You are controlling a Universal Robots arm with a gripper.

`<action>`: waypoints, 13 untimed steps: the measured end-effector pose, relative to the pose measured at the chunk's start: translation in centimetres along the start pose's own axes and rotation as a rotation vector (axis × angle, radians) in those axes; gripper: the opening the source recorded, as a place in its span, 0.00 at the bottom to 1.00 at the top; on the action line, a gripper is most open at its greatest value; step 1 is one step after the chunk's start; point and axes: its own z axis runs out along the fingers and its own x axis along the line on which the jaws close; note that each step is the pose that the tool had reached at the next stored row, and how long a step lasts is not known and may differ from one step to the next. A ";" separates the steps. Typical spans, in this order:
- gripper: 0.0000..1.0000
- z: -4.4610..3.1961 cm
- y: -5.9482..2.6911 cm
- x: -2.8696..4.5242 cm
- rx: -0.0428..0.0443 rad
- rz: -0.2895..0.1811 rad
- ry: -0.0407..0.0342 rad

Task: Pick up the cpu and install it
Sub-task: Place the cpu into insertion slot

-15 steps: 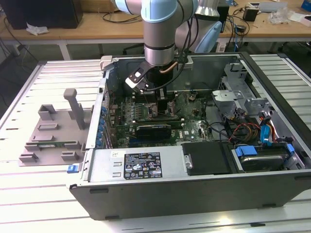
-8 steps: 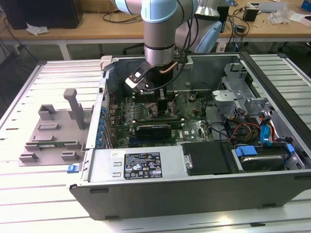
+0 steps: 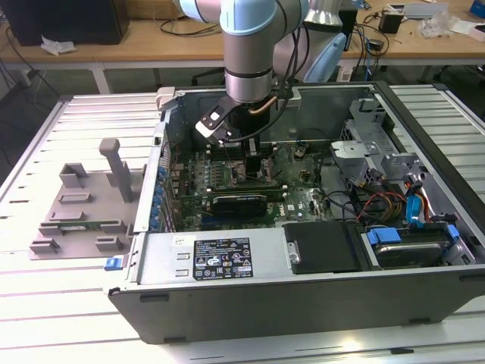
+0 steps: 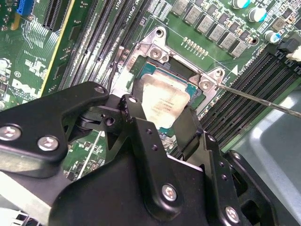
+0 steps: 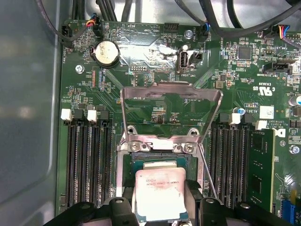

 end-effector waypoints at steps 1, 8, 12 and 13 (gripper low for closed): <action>0.51 0.00 0.00 0.00 0.0000 0.000 0.0000; 0.51 -0.30 0.01 0.00 -0.0002 0.000 0.0001; 0.51 -0.36 0.00 -0.01 0.0008 0.028 -0.0010; 0.51 -0.36 0.01 -0.01 0.0007 0.028 -0.0009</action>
